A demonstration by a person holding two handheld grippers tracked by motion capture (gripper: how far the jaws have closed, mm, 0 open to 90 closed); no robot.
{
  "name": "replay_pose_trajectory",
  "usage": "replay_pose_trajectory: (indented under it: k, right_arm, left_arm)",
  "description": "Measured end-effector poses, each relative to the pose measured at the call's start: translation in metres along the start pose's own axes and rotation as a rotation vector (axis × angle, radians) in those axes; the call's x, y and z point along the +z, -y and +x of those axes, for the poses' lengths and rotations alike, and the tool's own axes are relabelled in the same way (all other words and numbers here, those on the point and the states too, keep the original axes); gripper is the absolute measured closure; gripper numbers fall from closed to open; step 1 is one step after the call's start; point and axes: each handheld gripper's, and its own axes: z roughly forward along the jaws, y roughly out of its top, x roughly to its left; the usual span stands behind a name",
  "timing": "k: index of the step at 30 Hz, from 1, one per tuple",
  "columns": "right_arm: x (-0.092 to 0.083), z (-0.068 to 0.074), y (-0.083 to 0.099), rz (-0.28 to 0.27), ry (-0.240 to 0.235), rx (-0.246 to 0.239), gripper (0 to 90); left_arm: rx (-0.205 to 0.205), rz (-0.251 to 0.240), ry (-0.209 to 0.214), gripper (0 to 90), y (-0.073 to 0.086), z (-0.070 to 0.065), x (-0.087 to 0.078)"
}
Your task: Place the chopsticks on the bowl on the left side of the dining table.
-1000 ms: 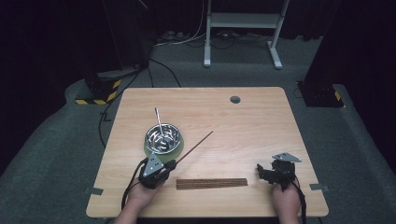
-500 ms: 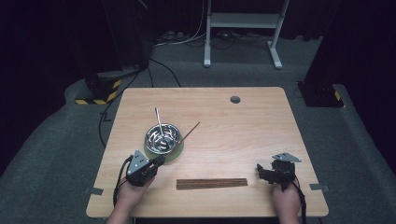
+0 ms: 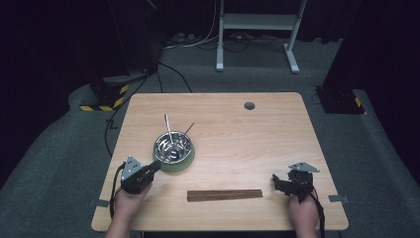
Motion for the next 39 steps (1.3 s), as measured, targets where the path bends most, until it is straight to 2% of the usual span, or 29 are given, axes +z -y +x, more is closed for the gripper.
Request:
replay_pose_trajectory:
  k: [10,16,20,23,28,29,35,39]
  right_arm:
    - [0.0,0.0,0.0,0.0,0.0,0.0,13.4]
    - [0.0,0.0,0.0,0.0,0.0,0.0,13.4]
    - [0.0,0.0,0.0,0.0,0.0,0.0,13.4]
    - [0.0,0.0,0.0,0.0,0.0,0.0,13.4]
    - [0.0,0.0,0.0,0.0,0.0,0.0,13.4]
    - [0.0,0.0,0.0,0.0,0.0,-0.001,13.4]
    - [0.0,0.0,0.0,0.0,0.0,-0.001,13.4]
    - [0.0,0.0,0.0,0.0,0.0,-0.001,13.4]
  left_arm:
    - [-0.043,-0.012,-0.059,84.1,-0.002,0.018,0.003]
    - [-0.04,0.007,-0.059,84.0,-0.001,0.021,0.008]
    - [-0.054,0.009,-0.057,84.0,0.001,0.02,0.011]
    - [-0.046,0.023,-0.057,84.0,0.002,0.02,0.013]
    - [-0.056,0.017,-0.054,84.0,0.003,0.019,0.015]
    - [-0.045,0.026,-0.054,83.9,0.003,0.02,0.016]
    - [-0.056,0.023,-0.049,83.8,0.004,0.019,0.017]
    - [-0.049,0.026,-0.046,83.5,0.003,0.019,0.017]
